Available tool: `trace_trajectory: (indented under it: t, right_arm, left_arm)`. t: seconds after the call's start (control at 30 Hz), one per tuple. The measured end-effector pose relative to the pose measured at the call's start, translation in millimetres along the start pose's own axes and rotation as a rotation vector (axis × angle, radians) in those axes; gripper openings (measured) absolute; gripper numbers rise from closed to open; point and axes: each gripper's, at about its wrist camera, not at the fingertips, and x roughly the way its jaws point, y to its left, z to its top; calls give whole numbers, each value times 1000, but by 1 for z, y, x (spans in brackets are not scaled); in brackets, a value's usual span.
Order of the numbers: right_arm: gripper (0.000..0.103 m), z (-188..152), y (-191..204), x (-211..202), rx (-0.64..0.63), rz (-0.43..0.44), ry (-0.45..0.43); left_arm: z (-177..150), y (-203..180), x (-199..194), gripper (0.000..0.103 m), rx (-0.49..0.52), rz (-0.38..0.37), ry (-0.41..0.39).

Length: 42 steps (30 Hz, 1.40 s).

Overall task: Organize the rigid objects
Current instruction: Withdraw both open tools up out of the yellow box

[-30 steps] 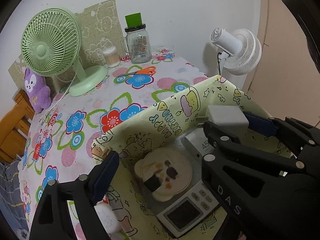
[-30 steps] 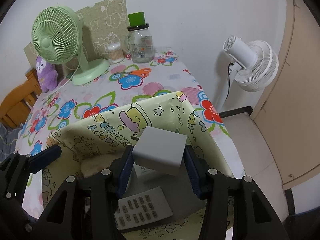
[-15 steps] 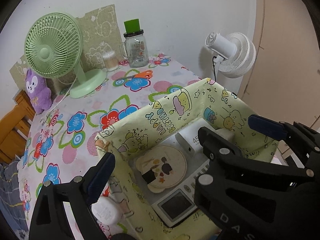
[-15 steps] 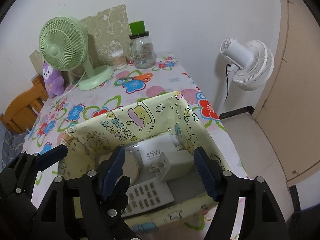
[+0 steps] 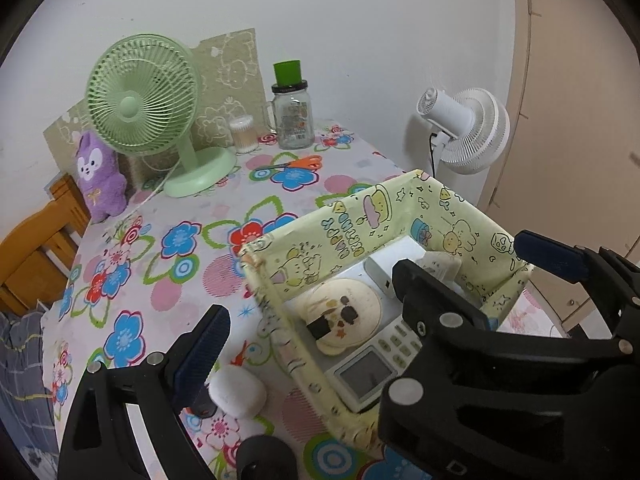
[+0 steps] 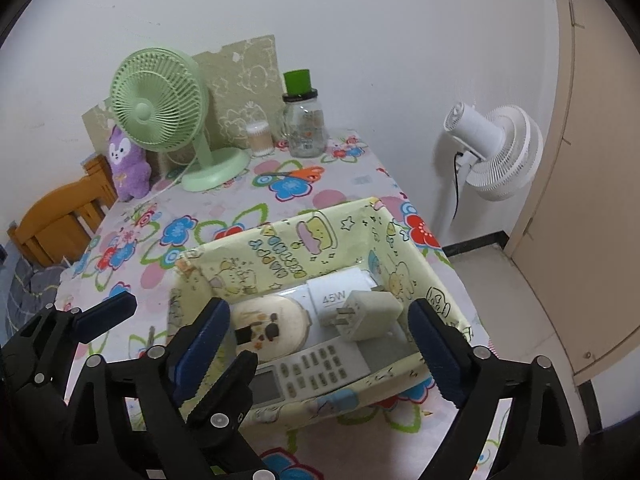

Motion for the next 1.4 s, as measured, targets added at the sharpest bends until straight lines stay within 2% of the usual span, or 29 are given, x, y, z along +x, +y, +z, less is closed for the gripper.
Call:
trace_trajectory:
  t: [0.43,0.57,1.0,1.17,1.4]
  right_arm:
    - [97,-13,32,-30,-57,4,-50]
    - [97,-19,43,-40,-80,-24,-78]
    - [97,-42,74,-60,-114,12,-99]
    - [97,-51,85,-65,-127,26,-107]
    - [97,-62,101,-67,-147,49,-97]
  left_arm:
    - [-24,24,-32,97,-43,34,-45]
    - [-32,30,-42,97,-46,44,-56]
    - [-63,53,-68,97,-81,57,-83]
    - [-76,61,-78,103,-84,48,-103]
    - [-92,74,-86,103,-111,58,-113]
